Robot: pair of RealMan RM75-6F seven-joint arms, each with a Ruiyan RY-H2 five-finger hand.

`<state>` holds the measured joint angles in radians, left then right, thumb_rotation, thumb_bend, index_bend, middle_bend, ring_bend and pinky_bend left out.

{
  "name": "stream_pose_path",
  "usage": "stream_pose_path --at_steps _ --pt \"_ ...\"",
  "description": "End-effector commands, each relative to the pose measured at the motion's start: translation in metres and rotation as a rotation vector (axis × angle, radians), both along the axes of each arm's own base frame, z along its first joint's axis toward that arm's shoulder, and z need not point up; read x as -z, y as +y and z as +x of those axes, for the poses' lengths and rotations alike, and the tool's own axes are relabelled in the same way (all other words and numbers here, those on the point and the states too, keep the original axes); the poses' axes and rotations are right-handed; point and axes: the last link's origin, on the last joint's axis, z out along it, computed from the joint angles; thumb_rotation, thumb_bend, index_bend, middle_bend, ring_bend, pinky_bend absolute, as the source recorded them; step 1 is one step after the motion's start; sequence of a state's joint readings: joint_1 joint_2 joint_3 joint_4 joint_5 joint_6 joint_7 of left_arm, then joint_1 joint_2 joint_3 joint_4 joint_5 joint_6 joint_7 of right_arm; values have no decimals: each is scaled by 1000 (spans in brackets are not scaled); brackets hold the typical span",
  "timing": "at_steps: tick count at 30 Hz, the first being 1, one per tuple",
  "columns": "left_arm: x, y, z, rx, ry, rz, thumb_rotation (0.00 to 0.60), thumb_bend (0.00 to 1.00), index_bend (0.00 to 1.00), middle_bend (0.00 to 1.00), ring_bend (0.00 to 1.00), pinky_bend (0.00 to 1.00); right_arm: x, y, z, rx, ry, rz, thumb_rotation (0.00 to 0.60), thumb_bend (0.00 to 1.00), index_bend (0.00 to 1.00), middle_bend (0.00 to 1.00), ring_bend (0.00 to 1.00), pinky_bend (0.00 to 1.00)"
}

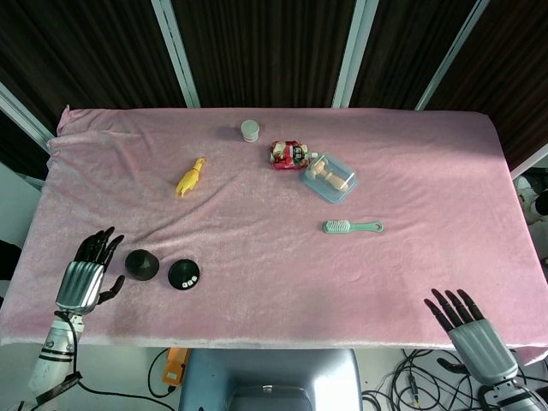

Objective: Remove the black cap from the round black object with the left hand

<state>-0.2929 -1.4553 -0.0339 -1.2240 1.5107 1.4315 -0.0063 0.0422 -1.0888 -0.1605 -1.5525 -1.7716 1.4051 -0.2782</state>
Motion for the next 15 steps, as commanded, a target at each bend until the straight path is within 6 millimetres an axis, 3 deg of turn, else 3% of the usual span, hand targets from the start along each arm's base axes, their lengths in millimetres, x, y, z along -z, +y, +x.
stream_pose_path --at_steps 1,8,15 --pt "-31 -39 -1 30 46 27 600 346 173 50 5 125 -2 1 0 -8 -19 -18 600 47 0 0 0 84" --pt "-53 -78 -1 29 62 14 600 348 187 75 15 126 -4 1 0 -15 -38 -46 600 46 0 0 0 84" --pt "-53 -85 -4 -20 81 -25 600 348 222 80 17 126 -4 1 0 -19 -39 -49 600 47 0 0 0 84"
